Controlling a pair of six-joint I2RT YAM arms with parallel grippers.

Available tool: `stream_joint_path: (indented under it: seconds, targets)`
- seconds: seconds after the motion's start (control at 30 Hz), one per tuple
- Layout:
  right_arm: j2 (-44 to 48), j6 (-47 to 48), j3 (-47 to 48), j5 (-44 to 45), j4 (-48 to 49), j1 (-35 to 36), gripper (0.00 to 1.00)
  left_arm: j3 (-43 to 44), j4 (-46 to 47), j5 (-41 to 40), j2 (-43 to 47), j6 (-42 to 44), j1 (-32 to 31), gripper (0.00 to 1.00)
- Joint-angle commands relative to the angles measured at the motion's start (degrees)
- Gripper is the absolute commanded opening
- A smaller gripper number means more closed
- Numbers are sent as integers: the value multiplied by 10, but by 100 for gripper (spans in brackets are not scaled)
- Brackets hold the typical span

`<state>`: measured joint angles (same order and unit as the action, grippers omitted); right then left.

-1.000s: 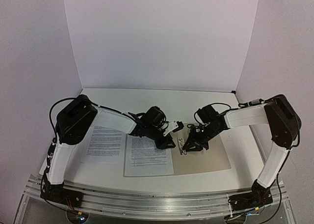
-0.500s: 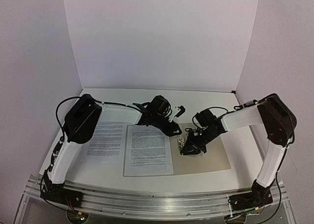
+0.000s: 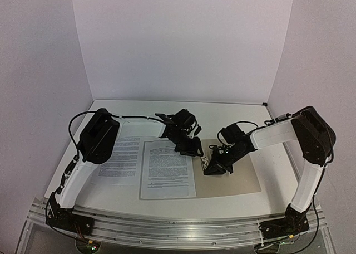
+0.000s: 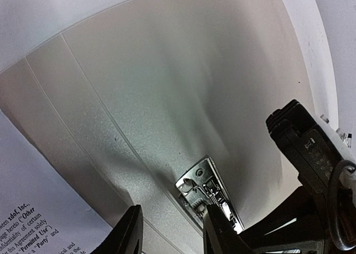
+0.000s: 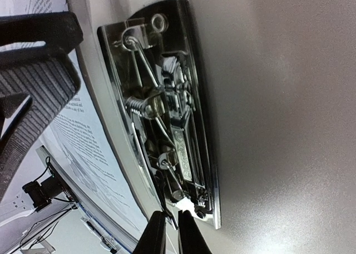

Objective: Put the files into the folder

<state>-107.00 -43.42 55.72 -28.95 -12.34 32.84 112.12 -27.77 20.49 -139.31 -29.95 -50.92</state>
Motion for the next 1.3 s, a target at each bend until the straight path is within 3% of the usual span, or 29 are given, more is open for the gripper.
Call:
stream_joint_path:
  seconds: [0.0,0.5,1.0,1.27]
  targets:
    - [-21,-10,2,7,18,5,9,30,-10,-9,-13,-41,-3,34]
    - [-35,-30,-11,-9,54,10,6,50,-24,-17,-34,-67,-1,21]
    - [-81,-37,30,-61,92,11,4,44,-54,-38,-14,-69,10,18]
    - [-75,-42,-5,-44,97,11,2,51,-52,-39,-31,-76,10,7]
